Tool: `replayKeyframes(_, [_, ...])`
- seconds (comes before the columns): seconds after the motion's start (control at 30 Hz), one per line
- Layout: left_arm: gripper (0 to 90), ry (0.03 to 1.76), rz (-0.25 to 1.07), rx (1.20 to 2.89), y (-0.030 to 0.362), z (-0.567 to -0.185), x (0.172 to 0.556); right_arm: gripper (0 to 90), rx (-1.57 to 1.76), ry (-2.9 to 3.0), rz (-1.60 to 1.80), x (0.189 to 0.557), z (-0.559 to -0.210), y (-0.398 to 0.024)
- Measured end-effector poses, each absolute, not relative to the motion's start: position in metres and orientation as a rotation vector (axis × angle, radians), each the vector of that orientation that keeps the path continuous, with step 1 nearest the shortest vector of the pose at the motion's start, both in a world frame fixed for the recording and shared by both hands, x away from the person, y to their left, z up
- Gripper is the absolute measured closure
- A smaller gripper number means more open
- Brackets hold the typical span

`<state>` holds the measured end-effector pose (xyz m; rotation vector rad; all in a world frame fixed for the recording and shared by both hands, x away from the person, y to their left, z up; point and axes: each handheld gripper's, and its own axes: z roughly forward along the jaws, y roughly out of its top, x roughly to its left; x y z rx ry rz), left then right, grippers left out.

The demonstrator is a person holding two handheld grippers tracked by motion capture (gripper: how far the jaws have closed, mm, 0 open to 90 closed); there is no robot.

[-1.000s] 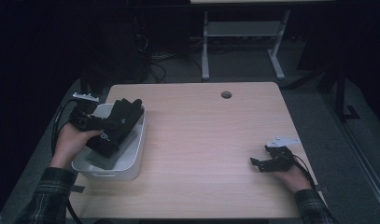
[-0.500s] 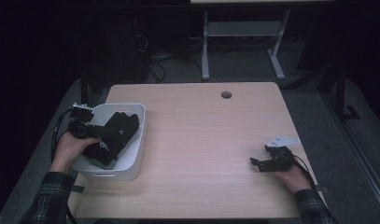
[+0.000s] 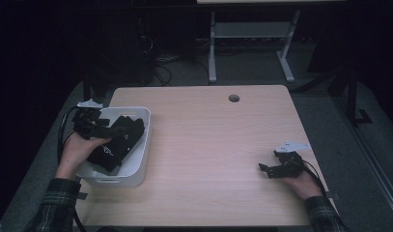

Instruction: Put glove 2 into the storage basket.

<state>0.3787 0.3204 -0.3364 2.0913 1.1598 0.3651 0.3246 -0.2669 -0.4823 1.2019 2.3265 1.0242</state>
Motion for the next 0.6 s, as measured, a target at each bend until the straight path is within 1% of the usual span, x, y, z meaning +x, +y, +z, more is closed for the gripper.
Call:
replayKeyframes(0.3, [15.5,0.988,0.312,2.088,0.256,-0.332,0.366,15.0,1.201,2.327,1.024,0.325,-0.482,-0.267])
replayKeyframes(0.47, [15.5,0.897,0.266,2.093,0.213,-0.342,0.359,14.7,1.199,2.326,1.023,0.324,-0.483,-0.267])
replayKeyframes(0.6, [15.5,0.856,0.234,2.09,0.188,-0.354,0.353,14.5,1.203,2.328,1.026,0.324,-0.482,-0.266])
